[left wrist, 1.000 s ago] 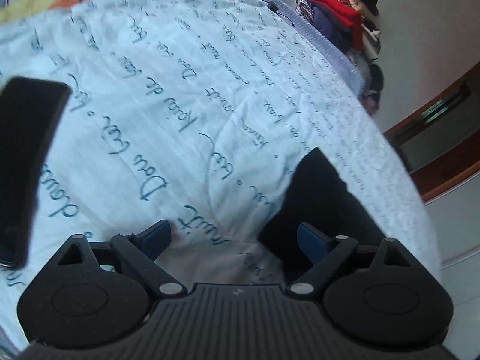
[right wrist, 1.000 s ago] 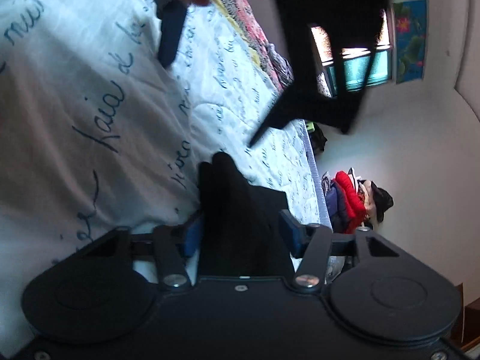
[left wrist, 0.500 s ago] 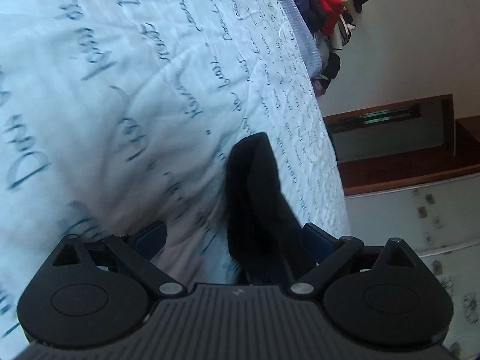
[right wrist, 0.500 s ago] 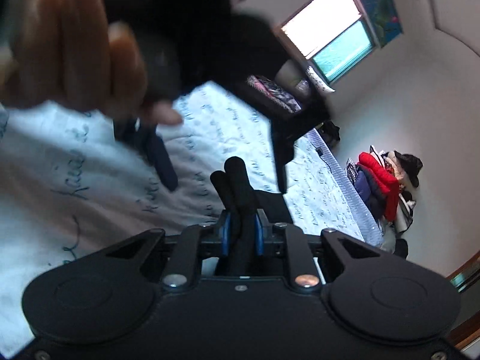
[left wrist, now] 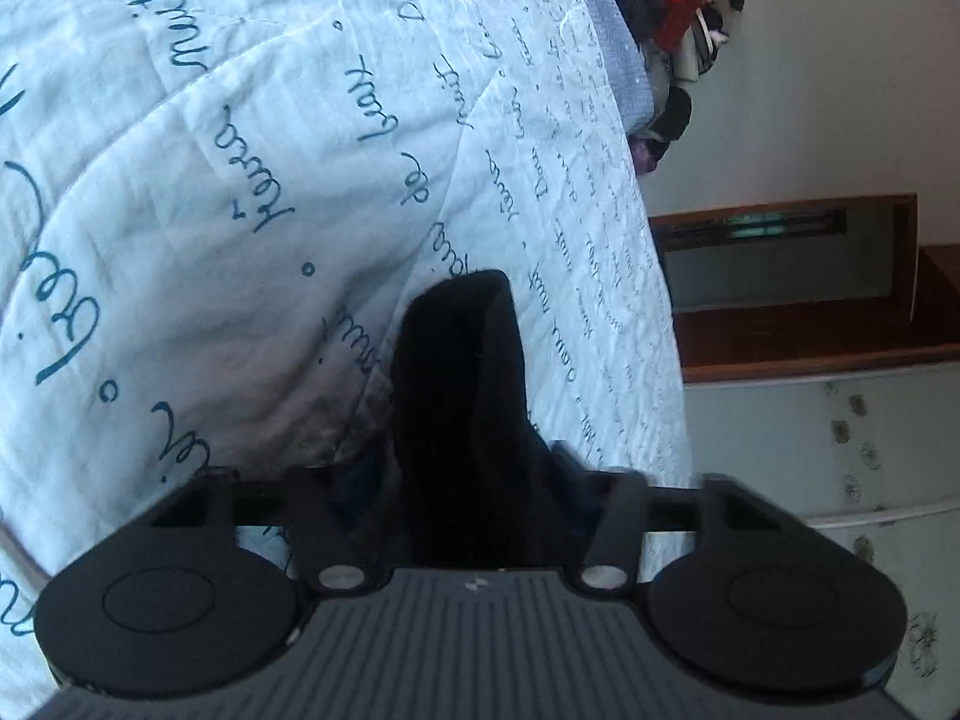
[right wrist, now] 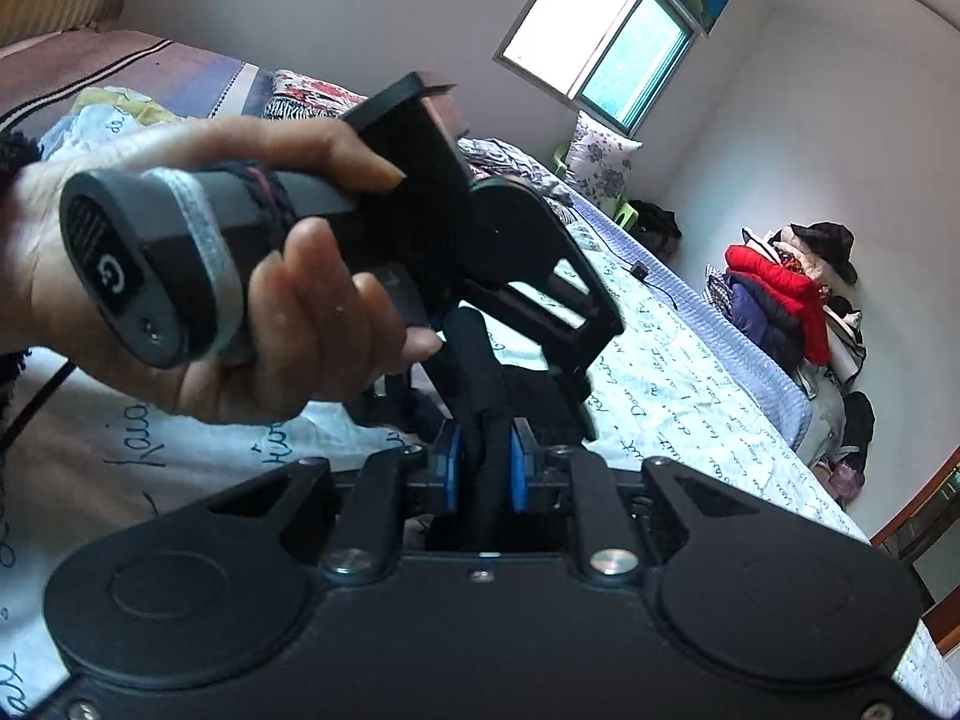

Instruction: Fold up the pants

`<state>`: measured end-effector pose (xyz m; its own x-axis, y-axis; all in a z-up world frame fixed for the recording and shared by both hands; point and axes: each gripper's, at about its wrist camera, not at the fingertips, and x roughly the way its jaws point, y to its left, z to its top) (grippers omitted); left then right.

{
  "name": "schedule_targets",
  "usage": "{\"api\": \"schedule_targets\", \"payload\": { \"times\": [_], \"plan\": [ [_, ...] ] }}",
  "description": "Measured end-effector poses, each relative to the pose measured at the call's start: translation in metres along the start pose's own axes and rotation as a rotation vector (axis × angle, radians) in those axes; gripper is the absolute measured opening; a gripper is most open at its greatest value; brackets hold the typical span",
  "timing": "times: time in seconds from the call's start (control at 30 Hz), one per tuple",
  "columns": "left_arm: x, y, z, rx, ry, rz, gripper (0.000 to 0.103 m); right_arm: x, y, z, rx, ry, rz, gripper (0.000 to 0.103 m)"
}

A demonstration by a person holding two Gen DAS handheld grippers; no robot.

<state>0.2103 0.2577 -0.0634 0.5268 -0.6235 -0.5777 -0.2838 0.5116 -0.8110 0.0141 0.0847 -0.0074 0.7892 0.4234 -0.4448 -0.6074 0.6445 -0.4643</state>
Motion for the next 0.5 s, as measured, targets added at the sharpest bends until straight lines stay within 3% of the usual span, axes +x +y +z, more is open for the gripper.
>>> {"api": "schedule_targets", "payload": {
  "times": [0.1, 0.17, 0.27, 0.33, 0.4, 0.5],
  "plan": [
    [0.0, -0.004, -0.001, 0.03, -0.006, 0.036, 0.026, 0.001, -0.007, 0.002, 0.015, 0.001, 0.038, 0.028],
    [-0.002, -0.005, -0.003, 0.043, -0.012, 0.043, 0.023, -0.01, -0.022, 0.002, 0.081, -0.034, 0.093, 0.03],
    [-0.006, -0.012, -0.007, 0.085, -0.036, 0.051, 0.022, -0.024, -0.061, -0.001, 0.297, -0.067, 0.139, 0.03],
    [-0.014, -0.019, -0.016, 0.139, -0.064, 0.073, 0.022, -0.014, -0.084, -0.005, 0.423, -0.013, 0.094, 0.03],
    [-0.017, -0.032, -0.025, 0.204, -0.102, 0.101, 0.021, 0.004, -0.092, -0.01, 0.444, 0.051, 0.049, 0.03],
    [-0.026, -0.048, -0.041, 0.28, -0.146, 0.131, 0.021, 0.027, -0.091, -0.015, 0.488, 0.096, 0.062, 0.03]
  ]
}}
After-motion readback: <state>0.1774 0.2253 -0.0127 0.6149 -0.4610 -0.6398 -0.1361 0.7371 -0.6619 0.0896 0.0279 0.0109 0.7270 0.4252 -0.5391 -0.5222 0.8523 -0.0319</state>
